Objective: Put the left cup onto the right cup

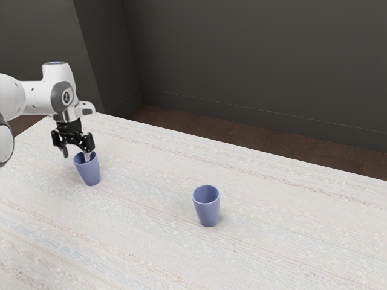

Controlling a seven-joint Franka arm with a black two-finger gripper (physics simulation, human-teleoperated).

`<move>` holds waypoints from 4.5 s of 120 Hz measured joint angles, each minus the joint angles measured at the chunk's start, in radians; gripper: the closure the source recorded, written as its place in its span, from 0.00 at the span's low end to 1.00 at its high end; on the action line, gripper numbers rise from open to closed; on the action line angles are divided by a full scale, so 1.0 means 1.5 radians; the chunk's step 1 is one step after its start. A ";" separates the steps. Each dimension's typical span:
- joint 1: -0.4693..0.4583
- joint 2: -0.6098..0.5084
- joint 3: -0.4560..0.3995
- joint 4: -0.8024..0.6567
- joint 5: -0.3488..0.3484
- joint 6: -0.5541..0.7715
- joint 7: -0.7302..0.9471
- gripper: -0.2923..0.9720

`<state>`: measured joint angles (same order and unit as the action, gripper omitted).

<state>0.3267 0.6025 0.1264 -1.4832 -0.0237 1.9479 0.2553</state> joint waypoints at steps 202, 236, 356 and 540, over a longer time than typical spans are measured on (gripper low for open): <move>0.006 0.017 -0.009 0.021 0.000 0.002 -0.004 0.69; 0.006 0.017 -0.010 0.021 0.001 0.002 -0.005 0.77; -0.026 -0.072 -0.016 -0.002 0.009 -0.002 -0.009 0.84; -0.232 -0.255 -0.016 -0.104 0.014 -0.063 -0.003 0.83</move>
<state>-0.0214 0.2206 0.1029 -1.6397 -0.0025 1.8528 0.2505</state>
